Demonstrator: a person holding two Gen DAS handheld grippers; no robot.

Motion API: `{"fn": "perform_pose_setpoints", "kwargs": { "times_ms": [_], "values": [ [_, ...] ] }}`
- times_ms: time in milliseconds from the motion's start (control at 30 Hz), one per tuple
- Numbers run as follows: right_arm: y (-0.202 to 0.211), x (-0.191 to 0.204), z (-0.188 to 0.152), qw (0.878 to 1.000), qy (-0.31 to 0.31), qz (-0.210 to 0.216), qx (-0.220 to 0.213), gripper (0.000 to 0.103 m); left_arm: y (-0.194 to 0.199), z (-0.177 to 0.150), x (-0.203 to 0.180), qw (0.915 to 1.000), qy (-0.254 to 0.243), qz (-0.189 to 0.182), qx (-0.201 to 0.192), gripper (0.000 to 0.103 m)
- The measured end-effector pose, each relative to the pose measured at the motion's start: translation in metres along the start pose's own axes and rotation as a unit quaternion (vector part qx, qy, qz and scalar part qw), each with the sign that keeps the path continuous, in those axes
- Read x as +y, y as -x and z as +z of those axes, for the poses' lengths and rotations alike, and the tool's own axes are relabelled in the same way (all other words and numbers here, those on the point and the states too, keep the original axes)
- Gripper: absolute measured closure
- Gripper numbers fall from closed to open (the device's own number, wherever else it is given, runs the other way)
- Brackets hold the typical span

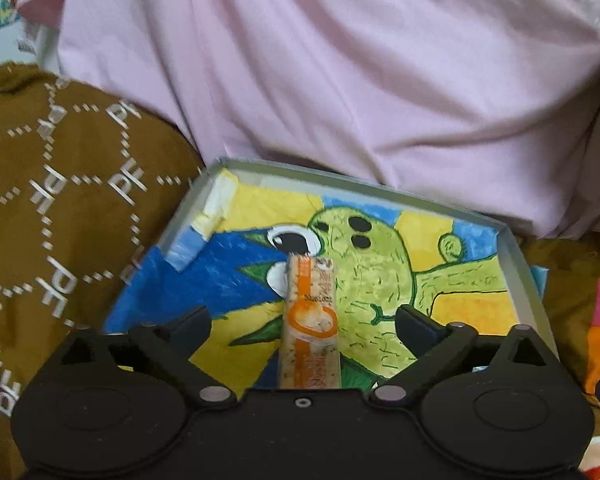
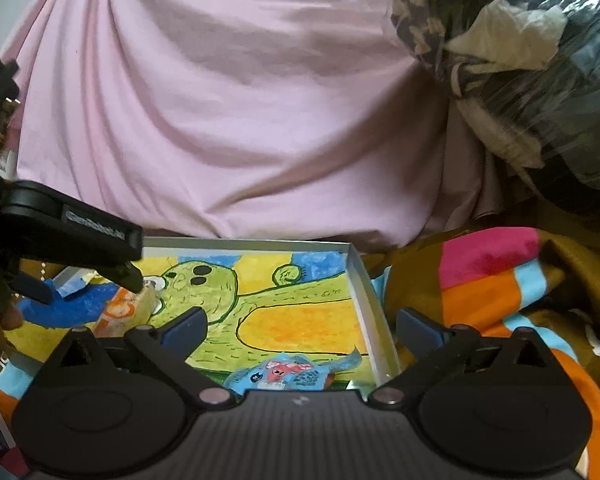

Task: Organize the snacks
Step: 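Lower the cream bar into the tray and open left tool while right tool releases the packet there, then raise both open tools away from the tray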

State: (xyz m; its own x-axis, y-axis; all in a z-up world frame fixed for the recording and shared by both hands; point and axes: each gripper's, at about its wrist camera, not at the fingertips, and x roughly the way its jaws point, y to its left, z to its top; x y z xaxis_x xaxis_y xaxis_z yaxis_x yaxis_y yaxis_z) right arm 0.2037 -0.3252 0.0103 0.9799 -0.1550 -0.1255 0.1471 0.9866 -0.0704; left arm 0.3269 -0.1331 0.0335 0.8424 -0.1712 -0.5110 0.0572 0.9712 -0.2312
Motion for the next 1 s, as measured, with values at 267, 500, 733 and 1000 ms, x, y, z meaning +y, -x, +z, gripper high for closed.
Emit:
{"fn": "perform_pose_setpoints", "kwargs": {
  "times_ms": [267, 500, 733, 1000],
  "values": [
    [0.058, -0.006, 0.002, 0.999, -0.01, -0.004, -0.035, 0.0, 0.061, -0.011, 0.014, 0.9992, -0.023, 0.006, -0.032, 0.001],
    [0.122, 0.003, 0.006, 0.997, 0.022, 0.004, -0.076, 0.0, 0.116, -0.037, 0.031, 0.9979, -0.019, 0.027, -0.055, 0.001],
    [0.168, 0.005, 0.007, 0.998, -0.001, 0.007, -0.07, 0.0, 0.161, -0.063, 0.052, 0.9983, -0.029, 0.016, -0.047, 0.001],
    [0.212, 0.007, 0.0, 0.998, -0.036, 0.011, -0.046, 0.0, 0.191, -0.097, 0.077, 0.9988, -0.031, 0.02, -0.032, 0.001]
  ]
}}
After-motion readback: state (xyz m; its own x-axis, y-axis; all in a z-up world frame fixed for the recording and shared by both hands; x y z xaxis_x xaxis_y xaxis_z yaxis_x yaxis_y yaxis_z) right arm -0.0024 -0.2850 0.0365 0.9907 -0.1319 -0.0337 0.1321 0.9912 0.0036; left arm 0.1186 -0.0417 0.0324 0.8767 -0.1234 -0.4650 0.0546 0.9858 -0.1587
